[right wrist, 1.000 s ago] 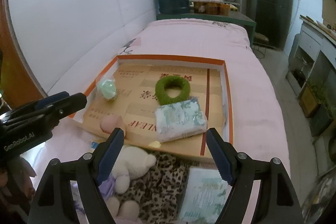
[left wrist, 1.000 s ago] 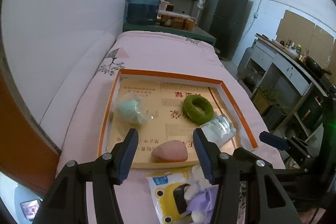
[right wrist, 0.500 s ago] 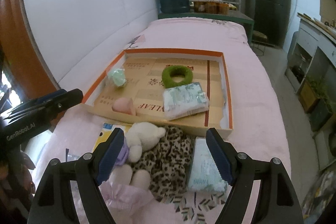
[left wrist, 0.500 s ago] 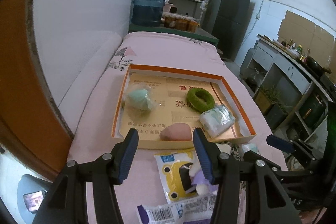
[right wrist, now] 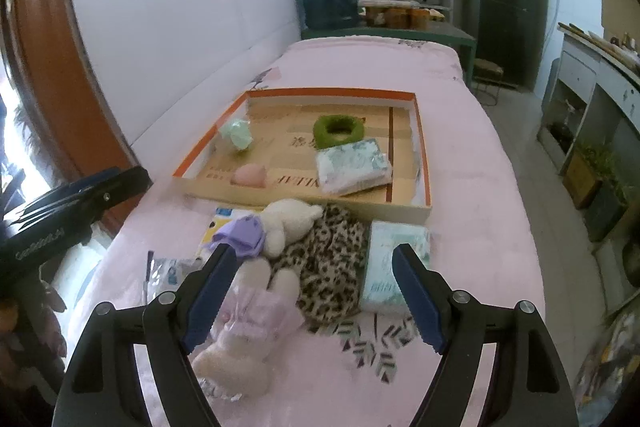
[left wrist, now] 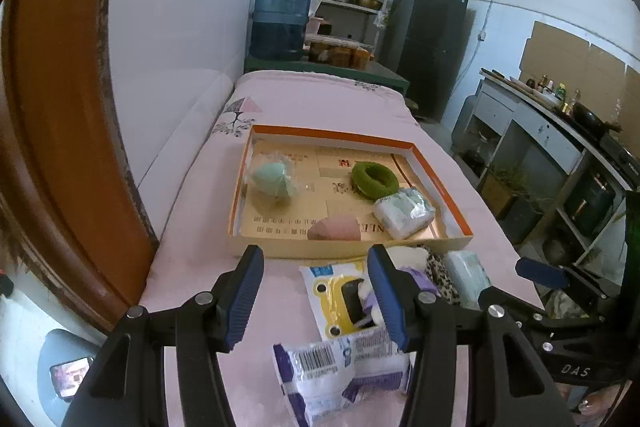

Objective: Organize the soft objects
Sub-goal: 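Withdraw both open grippers from the box back toward the pile, then grasp the white-blue snack bag with the left gripper while the right grasps the pink-bonnet bunny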

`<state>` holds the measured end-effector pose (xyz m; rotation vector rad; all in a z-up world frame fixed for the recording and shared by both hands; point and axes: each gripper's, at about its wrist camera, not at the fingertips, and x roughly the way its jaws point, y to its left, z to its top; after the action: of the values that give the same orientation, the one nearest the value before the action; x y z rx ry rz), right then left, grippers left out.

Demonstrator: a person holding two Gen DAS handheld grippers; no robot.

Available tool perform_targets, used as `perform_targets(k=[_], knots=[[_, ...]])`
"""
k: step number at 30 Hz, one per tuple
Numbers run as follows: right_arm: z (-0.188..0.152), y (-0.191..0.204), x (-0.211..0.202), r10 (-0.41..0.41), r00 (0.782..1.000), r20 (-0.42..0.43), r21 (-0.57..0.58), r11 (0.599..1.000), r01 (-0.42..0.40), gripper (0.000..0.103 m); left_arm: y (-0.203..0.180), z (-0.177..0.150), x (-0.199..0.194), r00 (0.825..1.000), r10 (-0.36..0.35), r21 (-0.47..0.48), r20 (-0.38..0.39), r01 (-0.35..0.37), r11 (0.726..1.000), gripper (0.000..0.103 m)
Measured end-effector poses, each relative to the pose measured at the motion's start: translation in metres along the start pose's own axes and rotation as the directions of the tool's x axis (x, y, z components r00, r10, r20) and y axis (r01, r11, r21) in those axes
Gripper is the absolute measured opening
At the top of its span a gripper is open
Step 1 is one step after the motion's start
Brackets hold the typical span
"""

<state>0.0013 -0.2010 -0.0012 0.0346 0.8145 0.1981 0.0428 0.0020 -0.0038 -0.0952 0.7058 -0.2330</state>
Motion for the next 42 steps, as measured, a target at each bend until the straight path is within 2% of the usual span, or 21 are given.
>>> perform_targets(k=[10,19,35,42], knots=[[-0.025,0.012,-0.009,0.017,1.0,-0.017,0.023,1.0,-0.016,0.082,0.002,-0.017,-0.015,1.0,-0.021,0.007,0.001,0.021,1.0,0.054],[-0.047,0.028,0.003,0.065,0.995,-0.078,0.044,0.997,-0.062,0.082,0.002,-0.04,-0.017,0.999,-0.028,0.023,-0.015,0.028,0.999,0.054],[-0.057,0.034,0.032,0.083,0.988,-0.131,0.103,0.992,-0.07,0.082,0.014,-0.058,-0.006,0.997,-0.068,0.007,-0.038,0.068,0.998,0.054],[-0.059,0.033,0.042,0.116,0.982,-0.146,0.128,0.987,-0.097,0.081,0.018,-0.061,0.001,0.995,-0.08,0.002,-0.051,0.081,0.997,0.054]])
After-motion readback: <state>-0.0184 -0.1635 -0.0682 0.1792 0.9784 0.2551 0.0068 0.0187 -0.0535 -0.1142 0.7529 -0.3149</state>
